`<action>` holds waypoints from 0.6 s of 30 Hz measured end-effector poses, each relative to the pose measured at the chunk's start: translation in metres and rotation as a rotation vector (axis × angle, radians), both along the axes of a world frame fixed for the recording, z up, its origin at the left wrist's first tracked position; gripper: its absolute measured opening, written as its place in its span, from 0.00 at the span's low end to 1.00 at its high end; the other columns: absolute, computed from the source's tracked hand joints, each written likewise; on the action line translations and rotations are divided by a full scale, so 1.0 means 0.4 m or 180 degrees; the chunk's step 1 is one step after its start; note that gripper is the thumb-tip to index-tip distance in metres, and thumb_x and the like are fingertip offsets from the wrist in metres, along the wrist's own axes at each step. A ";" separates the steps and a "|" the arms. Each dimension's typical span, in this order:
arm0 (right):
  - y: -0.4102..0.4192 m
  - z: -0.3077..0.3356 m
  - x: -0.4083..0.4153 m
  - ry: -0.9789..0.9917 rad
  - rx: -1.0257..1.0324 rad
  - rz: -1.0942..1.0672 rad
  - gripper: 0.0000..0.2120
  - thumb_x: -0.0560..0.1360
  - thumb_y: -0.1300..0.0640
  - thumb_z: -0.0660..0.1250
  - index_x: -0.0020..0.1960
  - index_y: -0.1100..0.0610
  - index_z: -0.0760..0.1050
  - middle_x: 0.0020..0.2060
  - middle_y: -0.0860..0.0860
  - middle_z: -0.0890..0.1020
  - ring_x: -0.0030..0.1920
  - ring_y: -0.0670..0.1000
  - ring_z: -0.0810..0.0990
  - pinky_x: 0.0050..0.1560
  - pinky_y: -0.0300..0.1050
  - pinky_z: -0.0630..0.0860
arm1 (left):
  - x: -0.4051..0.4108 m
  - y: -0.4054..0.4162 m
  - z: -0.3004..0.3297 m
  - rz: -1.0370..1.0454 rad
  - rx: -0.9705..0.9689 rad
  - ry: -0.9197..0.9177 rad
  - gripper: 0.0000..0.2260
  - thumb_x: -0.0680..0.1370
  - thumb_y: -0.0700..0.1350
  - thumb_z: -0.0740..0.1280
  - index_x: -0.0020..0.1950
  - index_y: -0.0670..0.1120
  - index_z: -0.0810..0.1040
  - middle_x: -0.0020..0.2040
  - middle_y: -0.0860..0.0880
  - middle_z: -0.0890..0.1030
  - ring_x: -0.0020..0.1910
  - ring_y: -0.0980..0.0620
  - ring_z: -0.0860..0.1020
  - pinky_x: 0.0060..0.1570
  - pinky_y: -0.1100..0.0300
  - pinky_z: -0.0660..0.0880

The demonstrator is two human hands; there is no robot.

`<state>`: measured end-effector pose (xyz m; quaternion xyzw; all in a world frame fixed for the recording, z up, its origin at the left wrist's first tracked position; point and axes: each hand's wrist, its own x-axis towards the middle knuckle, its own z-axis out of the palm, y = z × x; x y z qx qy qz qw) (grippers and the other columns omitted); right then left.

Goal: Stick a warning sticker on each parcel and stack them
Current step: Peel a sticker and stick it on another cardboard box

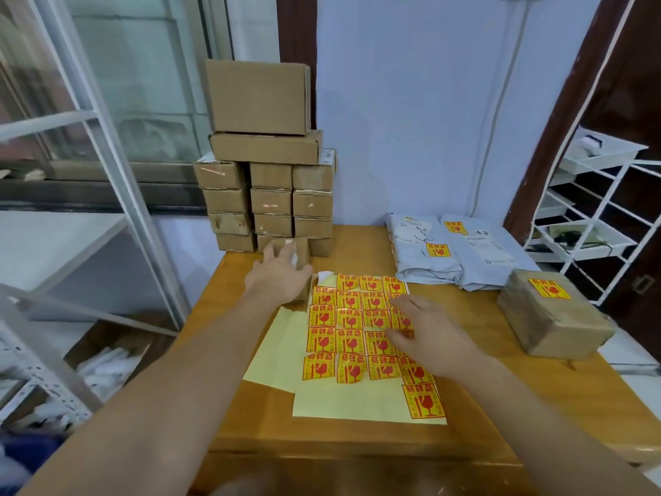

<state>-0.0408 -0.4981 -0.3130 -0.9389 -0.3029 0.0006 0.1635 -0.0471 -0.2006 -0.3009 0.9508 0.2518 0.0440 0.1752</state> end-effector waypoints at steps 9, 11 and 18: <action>-0.015 0.039 -0.051 -0.0008 0.0424 0.0041 0.29 0.81 0.40 0.63 0.79 0.48 0.63 0.76 0.44 0.67 0.73 0.47 0.67 0.70 0.45 0.69 | -0.125 -0.056 0.053 -0.0177 -0.0566 -0.1119 0.30 0.81 0.66 0.56 0.82 0.64 0.52 0.84 0.54 0.52 0.78 0.43 0.63 0.68 0.44 0.69; -0.025 0.053 -0.072 -0.0027 0.0573 0.0032 0.29 0.80 0.40 0.64 0.78 0.47 0.63 0.75 0.44 0.67 0.71 0.46 0.70 0.68 0.44 0.70 | -0.154 -0.117 0.064 -0.0362 -0.0975 -0.1435 0.29 0.82 0.64 0.58 0.82 0.63 0.54 0.83 0.56 0.53 0.79 0.47 0.62 0.71 0.43 0.67; -0.103 0.102 -0.152 0.0112 0.1488 -0.0049 0.29 0.81 0.48 0.67 0.79 0.47 0.63 0.71 0.41 0.72 0.71 0.44 0.71 0.72 0.45 0.68 | -0.204 -0.372 0.052 -0.1011 -0.2798 -0.1681 0.32 0.74 0.69 0.60 0.78 0.69 0.61 0.75 0.56 0.67 0.73 0.48 0.70 0.65 0.41 0.76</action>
